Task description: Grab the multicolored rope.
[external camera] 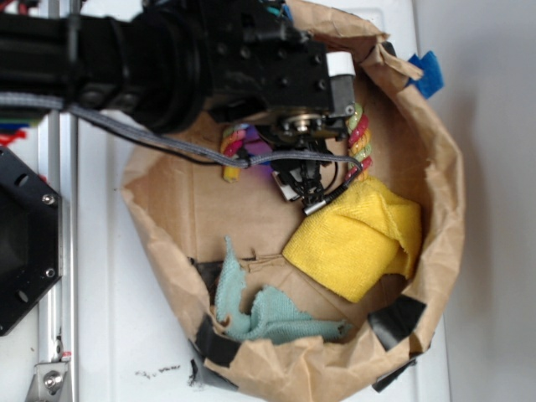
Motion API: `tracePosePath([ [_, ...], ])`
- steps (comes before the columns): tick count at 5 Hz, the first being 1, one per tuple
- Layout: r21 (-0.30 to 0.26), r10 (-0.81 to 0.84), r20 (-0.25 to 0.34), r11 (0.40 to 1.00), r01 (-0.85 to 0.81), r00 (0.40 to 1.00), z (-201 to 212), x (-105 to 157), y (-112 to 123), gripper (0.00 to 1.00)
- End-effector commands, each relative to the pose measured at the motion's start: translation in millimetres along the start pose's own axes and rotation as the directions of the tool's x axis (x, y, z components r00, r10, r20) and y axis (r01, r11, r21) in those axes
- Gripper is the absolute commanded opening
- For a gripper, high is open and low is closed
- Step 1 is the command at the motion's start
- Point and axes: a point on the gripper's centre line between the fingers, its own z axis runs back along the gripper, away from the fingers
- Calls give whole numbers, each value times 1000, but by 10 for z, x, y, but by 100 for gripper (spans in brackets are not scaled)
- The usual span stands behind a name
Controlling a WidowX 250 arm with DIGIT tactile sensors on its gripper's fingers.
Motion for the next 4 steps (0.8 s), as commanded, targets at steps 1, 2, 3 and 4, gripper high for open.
tracePosePath([
  [1,-13,-37,-5,999,37,999,-102,147,-20,100],
  [2,-13,-47,-2,999,47,999,-98,134,-30,100],
  [3,-27,-69,25,997,70,997,69,130,28,100],
  [4,-29,-147,133,988,152,980,369,208,149,100],
])
